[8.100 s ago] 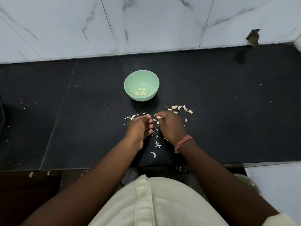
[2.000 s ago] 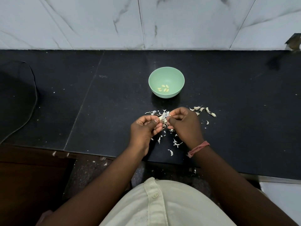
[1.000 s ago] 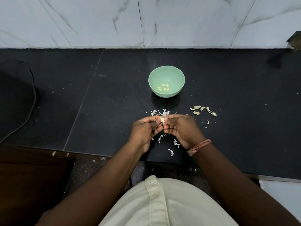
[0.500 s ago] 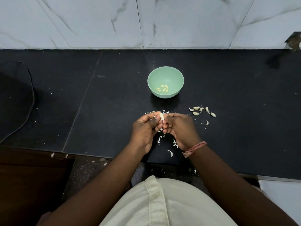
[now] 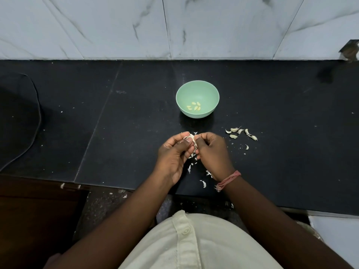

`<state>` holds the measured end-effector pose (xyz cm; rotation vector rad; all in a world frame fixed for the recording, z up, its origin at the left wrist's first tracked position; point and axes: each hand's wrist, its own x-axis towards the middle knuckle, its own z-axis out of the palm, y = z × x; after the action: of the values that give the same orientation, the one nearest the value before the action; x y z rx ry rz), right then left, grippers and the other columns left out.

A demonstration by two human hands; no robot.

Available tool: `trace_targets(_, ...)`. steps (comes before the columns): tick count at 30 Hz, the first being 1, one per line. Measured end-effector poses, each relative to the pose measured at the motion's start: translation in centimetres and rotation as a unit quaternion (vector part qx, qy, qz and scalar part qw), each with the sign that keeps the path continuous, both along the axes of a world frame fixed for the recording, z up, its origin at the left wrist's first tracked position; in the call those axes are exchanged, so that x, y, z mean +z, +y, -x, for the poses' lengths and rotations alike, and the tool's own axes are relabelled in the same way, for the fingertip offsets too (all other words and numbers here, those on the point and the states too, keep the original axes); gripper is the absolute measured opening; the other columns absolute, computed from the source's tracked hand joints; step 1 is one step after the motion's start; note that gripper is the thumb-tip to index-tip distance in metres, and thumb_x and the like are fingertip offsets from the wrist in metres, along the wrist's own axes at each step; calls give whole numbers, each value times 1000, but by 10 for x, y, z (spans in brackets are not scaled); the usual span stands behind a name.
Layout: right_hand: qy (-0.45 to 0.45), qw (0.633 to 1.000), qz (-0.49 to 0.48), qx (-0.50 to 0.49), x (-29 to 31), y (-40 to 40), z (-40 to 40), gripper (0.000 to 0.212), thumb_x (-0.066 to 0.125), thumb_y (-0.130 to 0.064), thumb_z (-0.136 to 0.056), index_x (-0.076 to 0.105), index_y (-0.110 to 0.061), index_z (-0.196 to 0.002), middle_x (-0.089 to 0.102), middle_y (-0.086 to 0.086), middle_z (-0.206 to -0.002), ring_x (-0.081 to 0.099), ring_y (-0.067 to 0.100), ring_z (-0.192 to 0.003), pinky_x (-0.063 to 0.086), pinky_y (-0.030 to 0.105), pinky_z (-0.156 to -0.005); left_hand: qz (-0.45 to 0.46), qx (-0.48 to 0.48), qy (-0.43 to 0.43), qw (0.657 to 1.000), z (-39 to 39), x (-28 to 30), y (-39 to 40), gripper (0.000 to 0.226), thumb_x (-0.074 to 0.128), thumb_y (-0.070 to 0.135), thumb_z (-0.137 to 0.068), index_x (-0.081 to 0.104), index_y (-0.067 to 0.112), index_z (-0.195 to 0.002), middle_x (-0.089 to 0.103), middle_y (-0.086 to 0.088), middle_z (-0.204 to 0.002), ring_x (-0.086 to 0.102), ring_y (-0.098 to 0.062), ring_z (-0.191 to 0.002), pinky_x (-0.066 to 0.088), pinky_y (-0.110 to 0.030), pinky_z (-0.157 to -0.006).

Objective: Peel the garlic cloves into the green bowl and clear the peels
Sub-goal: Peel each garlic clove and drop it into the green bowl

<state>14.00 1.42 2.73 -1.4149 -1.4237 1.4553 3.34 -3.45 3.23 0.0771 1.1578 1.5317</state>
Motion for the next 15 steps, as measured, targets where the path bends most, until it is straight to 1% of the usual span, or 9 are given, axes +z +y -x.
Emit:
trace_targets(2, -5, 1000, -3, -4, -2, 1, 1, 18, 60, -17, -97, 69, -12, -82, 66, -1, -65, 61, 12, -61, 56, 41, -67, -1, 3, -8, 1000, -1, 1, 0, 24, 64, -9, -89, 66, -4, -112, 72, -17, -93, 70, -18, -77, 61, -27, -79)
trace_targets(4, -10, 1000, -2, -5, -4, 0, 2, 19, 60, -21, -97, 69, -14, -82, 67, -2, -64, 61, 13, -60, 57, 44, -69, -3, 4, -10, 1000, -1, 2, 0, 24, 63, -9, -90, 66, -3, -113, 71, -17, -92, 69, -17, -75, 61, -26, -77)
trace_targets(8, -4, 1000, 8, -9, -7, -2, 3, 18, 60, -22, -97, 70, -15, -84, 71, 1, -69, 64, 14, -63, 59, 49, -72, -3, -6, -29, 1000, 0, 3, 0, 27, 60, -8, -91, 65, -1, -117, 71, -13, -85, 67, -12, -69, 60, -24, -76)
trace_targets(10, -3, 1000, 8, -11, -7, -2, 3, 17, 60, -22, -97, 70, -14, -86, 71, 2, -71, 66, 15, -65, 60, 50, -73, -4, -10, -38, 999, -1, 3, 0, 26, 61, -6, -92, 65, -1, -117, 71, -11, -85, 68, -12, -71, 59, -23, -77)
trace_targets(13, -6, 1000, 6, -10, -7, -2, 3, 17, 60, -22, -97, 70, -13, -86, 69, 0, -68, 64, 15, -64, 60, 48, -72, -1, -2, -44, 999, -2, 2, 1, 22, 61, -8, -91, 66, -1, -112, 73, -13, -91, 72, -14, -78, 60, -21, -76)
trace_targets(15, -6, 1000, 6, -14, -6, -3, 3, 16, 59, -20, -97, 69, -13, -86, 68, 1, -67, 63, 16, -62, 58, 44, -69, 2, 3, -50, 999, -1, -1, 1, 25, 59, -10, -91, 66, -2, -114, 73, -15, -95, 72, -16, -79, 60, -22, -75)
